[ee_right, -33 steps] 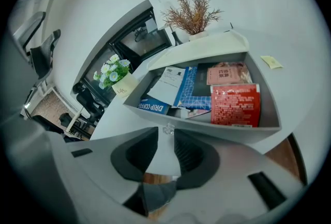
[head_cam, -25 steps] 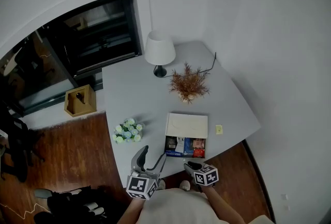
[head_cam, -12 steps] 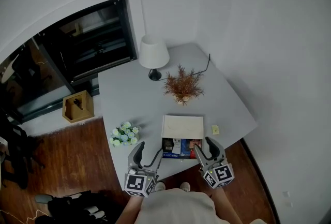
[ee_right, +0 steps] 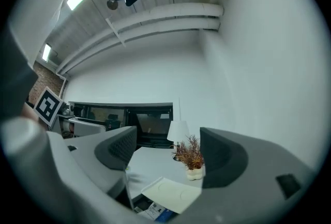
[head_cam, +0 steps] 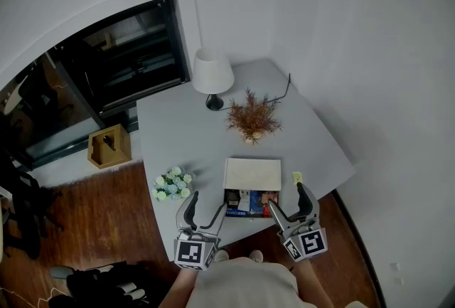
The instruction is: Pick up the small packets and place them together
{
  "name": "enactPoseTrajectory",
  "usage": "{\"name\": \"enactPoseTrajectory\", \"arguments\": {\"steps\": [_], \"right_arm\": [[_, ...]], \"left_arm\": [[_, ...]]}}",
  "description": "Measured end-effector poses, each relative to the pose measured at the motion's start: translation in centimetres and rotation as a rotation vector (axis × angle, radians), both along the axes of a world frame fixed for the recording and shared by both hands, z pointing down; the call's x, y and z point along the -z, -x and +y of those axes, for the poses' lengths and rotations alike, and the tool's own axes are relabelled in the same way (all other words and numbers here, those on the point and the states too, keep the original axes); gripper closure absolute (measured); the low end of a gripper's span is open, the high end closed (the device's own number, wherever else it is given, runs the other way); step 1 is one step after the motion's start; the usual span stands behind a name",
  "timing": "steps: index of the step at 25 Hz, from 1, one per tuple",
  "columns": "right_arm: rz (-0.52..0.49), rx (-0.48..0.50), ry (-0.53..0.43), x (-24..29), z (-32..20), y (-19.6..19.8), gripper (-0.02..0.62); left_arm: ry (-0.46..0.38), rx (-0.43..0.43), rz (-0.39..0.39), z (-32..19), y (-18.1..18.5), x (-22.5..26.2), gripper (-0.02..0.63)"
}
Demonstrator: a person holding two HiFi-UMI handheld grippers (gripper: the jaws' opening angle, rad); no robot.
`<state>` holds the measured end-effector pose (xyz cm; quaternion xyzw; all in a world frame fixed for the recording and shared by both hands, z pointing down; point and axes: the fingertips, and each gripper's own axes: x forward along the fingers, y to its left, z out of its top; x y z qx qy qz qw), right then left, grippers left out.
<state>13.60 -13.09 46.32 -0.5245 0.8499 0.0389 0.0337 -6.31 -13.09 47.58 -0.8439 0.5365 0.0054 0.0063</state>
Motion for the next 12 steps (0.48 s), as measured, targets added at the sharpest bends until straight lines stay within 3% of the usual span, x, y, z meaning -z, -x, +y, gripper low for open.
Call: {"name": "enactPoseTrajectory", "arguments": {"steps": [6,12], "right_arm": [[0.102,0.061,0.111,-2.9,-0.8,-1.3,0.221],[0.369,0.227,0.359,-11.8,-1.4,-1.0,0.222]], "left_arm": [[0.007,0.0,0.038,-0.1,0.4,-0.5,0.282],[0.044,-0.007,0.027,0.0,0.5,-1.5,0.284]]}}
